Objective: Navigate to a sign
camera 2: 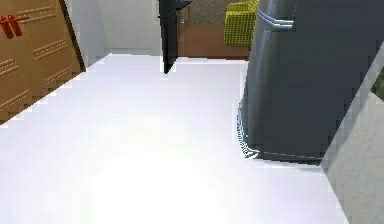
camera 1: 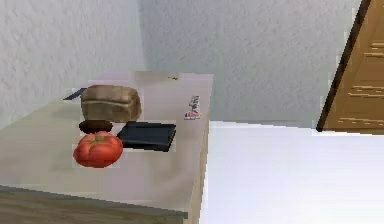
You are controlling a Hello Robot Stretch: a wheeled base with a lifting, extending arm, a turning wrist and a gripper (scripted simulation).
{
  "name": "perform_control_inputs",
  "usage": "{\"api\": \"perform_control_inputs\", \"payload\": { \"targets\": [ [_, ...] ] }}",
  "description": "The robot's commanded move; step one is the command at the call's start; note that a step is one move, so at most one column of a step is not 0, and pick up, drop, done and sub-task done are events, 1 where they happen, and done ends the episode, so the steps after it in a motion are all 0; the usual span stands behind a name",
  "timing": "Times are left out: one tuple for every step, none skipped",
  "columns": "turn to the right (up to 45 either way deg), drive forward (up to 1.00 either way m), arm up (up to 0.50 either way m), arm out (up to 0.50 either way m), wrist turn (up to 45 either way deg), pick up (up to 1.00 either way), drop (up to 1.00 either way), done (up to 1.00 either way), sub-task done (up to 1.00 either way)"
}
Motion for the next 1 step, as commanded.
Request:
{"api": "perform_control_inputs", "payload": {
  "targets": [
    [0.0,0.00,0.00,0.00,0.0,0.00,0.00,1.00,0.00]
  ]
}}
